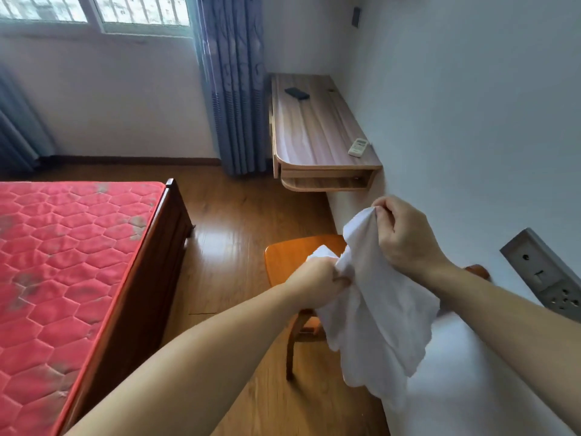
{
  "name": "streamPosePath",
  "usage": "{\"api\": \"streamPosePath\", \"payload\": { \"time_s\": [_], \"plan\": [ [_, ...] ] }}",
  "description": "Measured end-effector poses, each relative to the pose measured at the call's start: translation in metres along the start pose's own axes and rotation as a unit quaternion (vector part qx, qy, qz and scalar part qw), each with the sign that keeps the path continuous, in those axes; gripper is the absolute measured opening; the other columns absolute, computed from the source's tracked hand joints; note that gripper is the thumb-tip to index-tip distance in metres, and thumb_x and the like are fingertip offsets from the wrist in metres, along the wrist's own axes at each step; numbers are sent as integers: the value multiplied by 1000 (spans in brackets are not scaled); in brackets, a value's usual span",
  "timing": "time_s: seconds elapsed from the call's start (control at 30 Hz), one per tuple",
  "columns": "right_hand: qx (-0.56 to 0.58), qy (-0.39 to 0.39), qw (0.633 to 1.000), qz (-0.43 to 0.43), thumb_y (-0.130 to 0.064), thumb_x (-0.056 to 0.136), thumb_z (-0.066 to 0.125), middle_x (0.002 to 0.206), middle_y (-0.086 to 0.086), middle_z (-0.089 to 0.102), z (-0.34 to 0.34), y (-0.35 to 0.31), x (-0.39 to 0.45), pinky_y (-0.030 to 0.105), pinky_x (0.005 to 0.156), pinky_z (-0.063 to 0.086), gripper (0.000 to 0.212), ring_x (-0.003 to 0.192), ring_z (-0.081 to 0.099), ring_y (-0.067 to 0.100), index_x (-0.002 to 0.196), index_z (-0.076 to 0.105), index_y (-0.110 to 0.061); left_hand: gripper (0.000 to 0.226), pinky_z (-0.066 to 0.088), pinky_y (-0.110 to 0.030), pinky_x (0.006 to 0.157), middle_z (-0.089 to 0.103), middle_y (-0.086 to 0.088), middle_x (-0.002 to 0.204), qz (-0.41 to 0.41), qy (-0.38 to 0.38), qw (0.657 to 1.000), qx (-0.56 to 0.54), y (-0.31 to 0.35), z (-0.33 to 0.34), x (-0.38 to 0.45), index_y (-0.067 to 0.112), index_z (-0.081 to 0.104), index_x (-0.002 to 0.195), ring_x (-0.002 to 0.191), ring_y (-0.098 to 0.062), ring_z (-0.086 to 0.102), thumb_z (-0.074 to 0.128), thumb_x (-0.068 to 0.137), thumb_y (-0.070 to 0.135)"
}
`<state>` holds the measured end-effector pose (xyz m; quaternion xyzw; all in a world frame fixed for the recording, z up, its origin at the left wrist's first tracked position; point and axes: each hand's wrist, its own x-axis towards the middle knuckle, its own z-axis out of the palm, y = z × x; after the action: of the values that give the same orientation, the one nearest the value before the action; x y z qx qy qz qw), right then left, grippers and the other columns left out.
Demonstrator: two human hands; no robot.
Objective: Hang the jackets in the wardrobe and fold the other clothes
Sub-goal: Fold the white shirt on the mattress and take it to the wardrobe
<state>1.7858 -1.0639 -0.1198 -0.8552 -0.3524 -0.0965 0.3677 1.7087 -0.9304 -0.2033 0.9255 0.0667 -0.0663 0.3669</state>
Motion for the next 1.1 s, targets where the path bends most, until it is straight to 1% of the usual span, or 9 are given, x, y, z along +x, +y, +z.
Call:
{"api": "streamPosePath", "payload": {
  "time_s": [0.17, 0.33, 0.43, 0.53, 0.63, 0.73, 0.8, 0.93, 1.1],
  "plan": [
    [-27, 52, 994, -95, -14, 95, 40, 83, 3, 58, -9, -75, 48, 13, 63, 32, 22, 73, 50, 16, 92, 60, -4, 43, 41, -27, 54, 55, 7, 61, 10, 149, 986, -80, -29, -90, -52, 20, 58, 61, 56, -8, 46, 54, 95, 45],
    [-81, 76, 982, -154, -26, 91, 32, 83, 14, 61, 2, -137, 83, 28, 67, 30, 30, 71, 48, 25, 92, 55, -7, 62, 38, -36, 53, 41, 6, 50, 30, 238, 971, 5, -75, -178, -127, 16, 44, 52, 51, -13, 36, 48, 89, 65],
    [-94, 59, 976, -186, -32, 90, 30, 77, 12, 58, 24, -171, 98, 32, 66, 33, 35, 69, 50, 30, 92, 55, -8, 56, 35, -34, 56, 40, 7, 48, -16, 290, 956, 45, -118, -217, -172, 19, 43, 51, 53, -15, 38, 56, 89, 58],
    [-94, -12, 964, -247, -52, 88, 34, 60, -2, 46, 59, -200, 105, 34, 58, 34, 39, 60, 43, 26, 72, 46, -18, 40, 40, -35, 63, 52, 7, 55, -64, 351, 933, 51, -161, -243, -211, 17, 58, 60, 61, -19, 49, 61, 90, 44],
    [-101, -75, 937, -324, -69, 83, 45, 51, -12, 35, 102, -223, 110, 34, 49, 35, 53, 50, 37, 21, 58, 28, -25, 30, 49, -37, 66, 66, 5, 70, -116, 366, 921, 69, -192, -263, -247, 22, 70, 75, 69, -19, 59, 60, 90, 45],
    [-142, -106, 907, -381, -70, 76, 52, 51, -17, 35, 147, -239, 127, 25, 44, 26, 53, 45, 37, 9, 56, 27, -28, 44, 49, -40, 64, 60, 5, 63, -166, 364, 910, 109, -223, -277, -275, 15, 58, 64, 64, -21, 56, 58, 90, 50],
    [-139, -124, 895, -406, -70, 79, 48, 51, -17, 40, 181, -245, 143, 23, 43, 29, 51, 45, 42, 6, 55, 31, -28, 47, 45, -37, 62, 54, 7, 57, -196, 359, 905, 115, -239, -287, -289, 15, 52, 58, 58, -16, 48, 60, 89, 49],
    [-94, -149, 886, -428, -73, 82, 31, 53, -15, 48, 244, -257, 179, 29, 45, 43, 56, 48, 51, 8, 57, 42, -23, 48, 37, -32, 58, 44, 10, 49, -271, 343, 889, 133, -255, -310, -312, 24, 46, 48, 51, -8, 38, 69, 84, 45],
    [-58, -184, 906, -377, -67, 83, 44, 62, -9, 55, 308, -279, 224, 33, 56, 38, 53, 60, 49, 25, 60, 40, -19, 48, 35, -27, 55, 45, 10, 50, -398, 371, 827, 141, -279, -336, -352, 24, 47, 49, 52, -5, 43, 69, 84, 48]
  ]
}}
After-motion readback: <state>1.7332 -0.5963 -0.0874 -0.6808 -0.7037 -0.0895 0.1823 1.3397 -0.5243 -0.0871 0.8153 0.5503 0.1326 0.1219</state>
